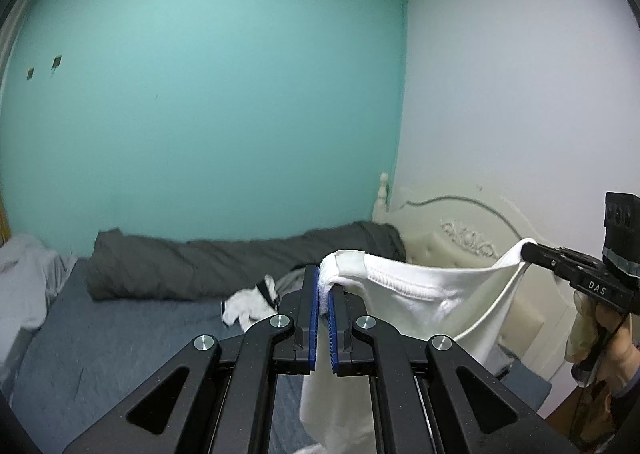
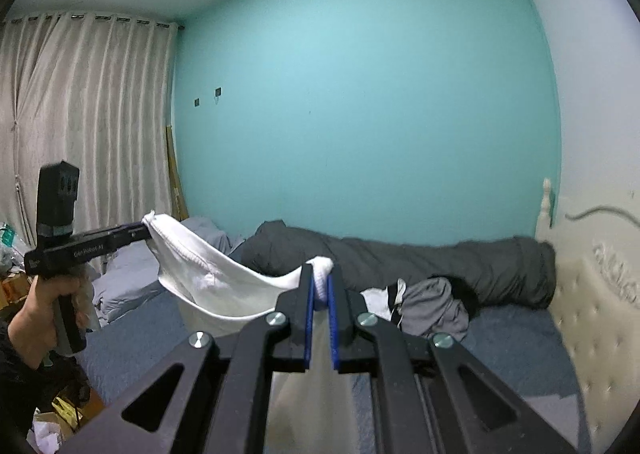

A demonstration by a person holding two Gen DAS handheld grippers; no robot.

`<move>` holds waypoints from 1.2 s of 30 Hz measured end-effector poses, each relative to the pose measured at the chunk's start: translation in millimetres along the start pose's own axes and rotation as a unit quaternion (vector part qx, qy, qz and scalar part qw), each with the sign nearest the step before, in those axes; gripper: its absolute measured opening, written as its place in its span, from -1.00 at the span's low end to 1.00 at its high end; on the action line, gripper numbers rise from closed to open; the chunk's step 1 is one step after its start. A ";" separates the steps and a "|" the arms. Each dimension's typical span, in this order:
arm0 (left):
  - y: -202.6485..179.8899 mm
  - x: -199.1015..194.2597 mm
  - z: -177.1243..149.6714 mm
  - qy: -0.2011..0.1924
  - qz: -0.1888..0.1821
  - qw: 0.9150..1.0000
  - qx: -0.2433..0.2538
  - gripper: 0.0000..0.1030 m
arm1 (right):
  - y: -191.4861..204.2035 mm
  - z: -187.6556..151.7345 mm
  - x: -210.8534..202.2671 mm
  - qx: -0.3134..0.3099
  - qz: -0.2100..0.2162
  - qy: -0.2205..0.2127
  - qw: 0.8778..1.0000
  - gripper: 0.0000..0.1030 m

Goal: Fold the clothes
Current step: 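Hold the shirt up with both grippers and bring the grippers together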

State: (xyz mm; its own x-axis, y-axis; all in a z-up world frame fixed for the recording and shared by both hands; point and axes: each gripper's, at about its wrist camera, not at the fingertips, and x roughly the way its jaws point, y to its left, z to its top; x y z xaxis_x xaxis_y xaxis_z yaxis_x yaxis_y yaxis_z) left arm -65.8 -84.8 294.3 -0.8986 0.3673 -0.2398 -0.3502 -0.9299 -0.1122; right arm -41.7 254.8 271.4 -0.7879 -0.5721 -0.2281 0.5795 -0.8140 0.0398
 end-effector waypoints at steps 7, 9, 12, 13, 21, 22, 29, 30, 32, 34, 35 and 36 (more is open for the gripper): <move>1.0 23.3 -27.0 0.038 -0.027 0.999 -0.012 -0.93 | 7.9 -3.1 -0.7 -0.022 0.006 0.029 0.999 -0.89; 5.2 41.7 -51.8 0.059 -0.027 0.998 -0.018 -0.93 | 6.2 -28.0 10.9 -0.018 0.013 0.052 0.998 -0.89; 10.3 65.8 -84.6 0.086 -0.025 0.996 -0.023 -0.93 | 0.0 -69.9 30.5 -0.014 0.018 0.088 0.996 -0.89; 11.7 74.5 -95.5 0.096 -0.024 0.995 -0.024 -0.93 | -4.4 -85.7 38.5 -0.009 0.020 0.101 0.995 -0.89; 17.7 125.4 -169.7 0.151 -0.010 0.988 -0.023 -0.93 | -34.6 -178.3 85.9 0.038 0.008 0.177 0.983 -0.89; 16.4 129.8 -178.4 0.156 -0.011 0.987 -0.023 -0.93 | -36.1 -187.6 90.8 0.040 0.007 0.186 0.982 -0.89; -4.1 138.2 -225.0 0.175 -0.027 0.984 -0.002 -0.93 | -49.8 -256.7 120.2 0.068 0.006 0.252 0.965 -0.82; -6.4 140.1 -230.0 0.177 -0.031 0.984 -0.001 -0.93 | -53.0 -264.4 122.5 0.076 0.006 0.257 0.963 -0.82; -10.2 145.0 -237.5 0.180 -0.036 0.983 0.002 -0.93 | -57.6 -275.3 126.2 0.087 0.011 0.264 0.960 -0.82; -15.1 146.8 -241.7 0.184 -0.040 0.982 0.008 -0.93 | -57.4 -284.1 130.7 0.086 0.013 0.271 0.958 -0.82; -17.1 146.4 -242.9 0.184 -0.042 0.982 0.009 -0.93 | -55.9 -286.4 132.9 0.083 0.011 0.275 0.958 -0.78; -19.1 145.9 -244.1 0.184 -0.044 0.982 0.011 -0.93 | -53.6 -287.8 134.2 0.077 0.004 0.277 0.958 -0.69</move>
State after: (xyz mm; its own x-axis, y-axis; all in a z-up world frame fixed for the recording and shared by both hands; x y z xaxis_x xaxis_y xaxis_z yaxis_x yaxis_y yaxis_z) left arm -125.7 -9.3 26.1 -0.7096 0.4232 -0.5634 -0.4308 -0.8933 -0.1284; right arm -118.5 250.6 -41.4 -0.5268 -0.4726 -0.7064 0.5142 -0.8390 0.1779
